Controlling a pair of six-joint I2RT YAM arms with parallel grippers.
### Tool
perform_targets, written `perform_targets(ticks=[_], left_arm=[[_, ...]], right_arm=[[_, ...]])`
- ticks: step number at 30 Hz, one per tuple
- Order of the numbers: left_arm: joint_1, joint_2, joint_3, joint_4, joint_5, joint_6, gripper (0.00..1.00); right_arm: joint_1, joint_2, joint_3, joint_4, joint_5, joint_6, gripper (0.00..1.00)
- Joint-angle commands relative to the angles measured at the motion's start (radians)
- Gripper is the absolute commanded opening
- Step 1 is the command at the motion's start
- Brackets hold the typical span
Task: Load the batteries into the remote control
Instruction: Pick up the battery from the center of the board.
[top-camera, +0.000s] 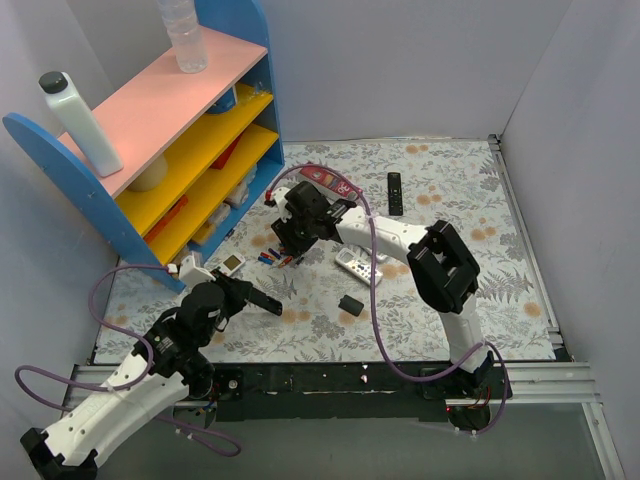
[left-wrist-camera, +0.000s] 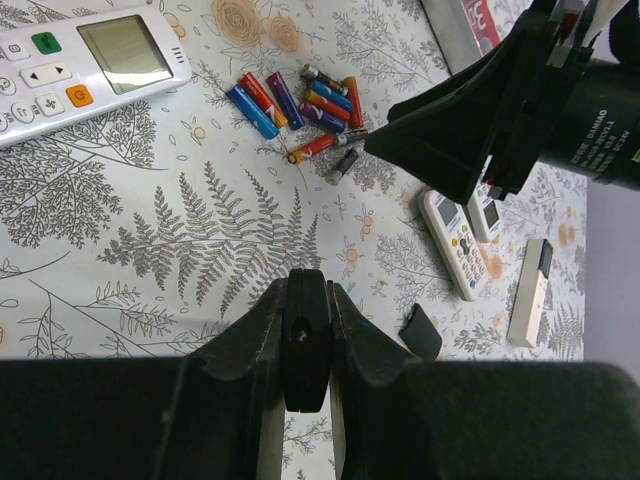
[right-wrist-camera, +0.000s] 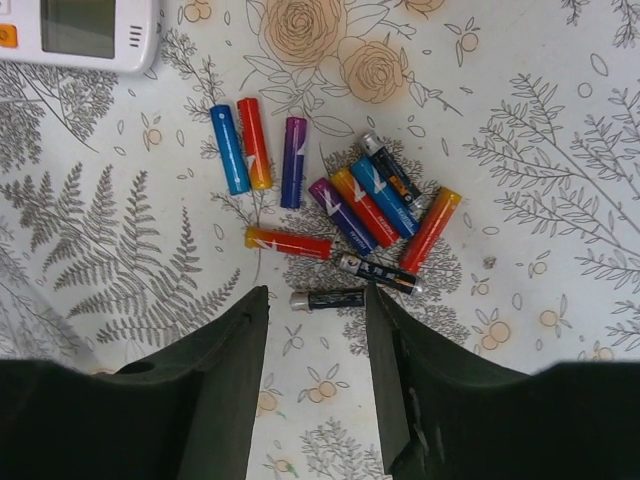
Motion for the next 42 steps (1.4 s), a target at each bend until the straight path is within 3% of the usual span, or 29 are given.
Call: perform_targets(ticks=[1,4,6,10,26,42], left_arm=[[0.005,-0.033,-0.015,-0.001,-0.044,-0.018,0.00],[0.005,-0.048,-0.029,-0.006,-0.043,-0.026,0.00],[0.005,-0.053,-0.038,-0.006,-0.038,-0.027,0.00],[0.005,-0.035,-0.040,-0.006,-0.041,-0.032,0.00],[0.005,-0.038,-0.058,0.011,-0.021,-0.037,0.00],[0.005,-0.033,-0.058,0.020,-0.006,-0.032,0.00]], right_arm=[[0.044,0.001,0.036,0.046,0.070,0.118,0.50],[0.079,0.047,0.104,0.015,0.103,0.101,0.50],[0.090,0.075,0.137,0.011,0.103,0.100,0.43],[0.110,0.105,0.161,0.020,0.103,0.098,0.40],[0.119,0.222,0.289,0.054,0.100,-0.054,0.31],[0.121,0.305,0.374,0.041,0.101,-0.092,0.23]])
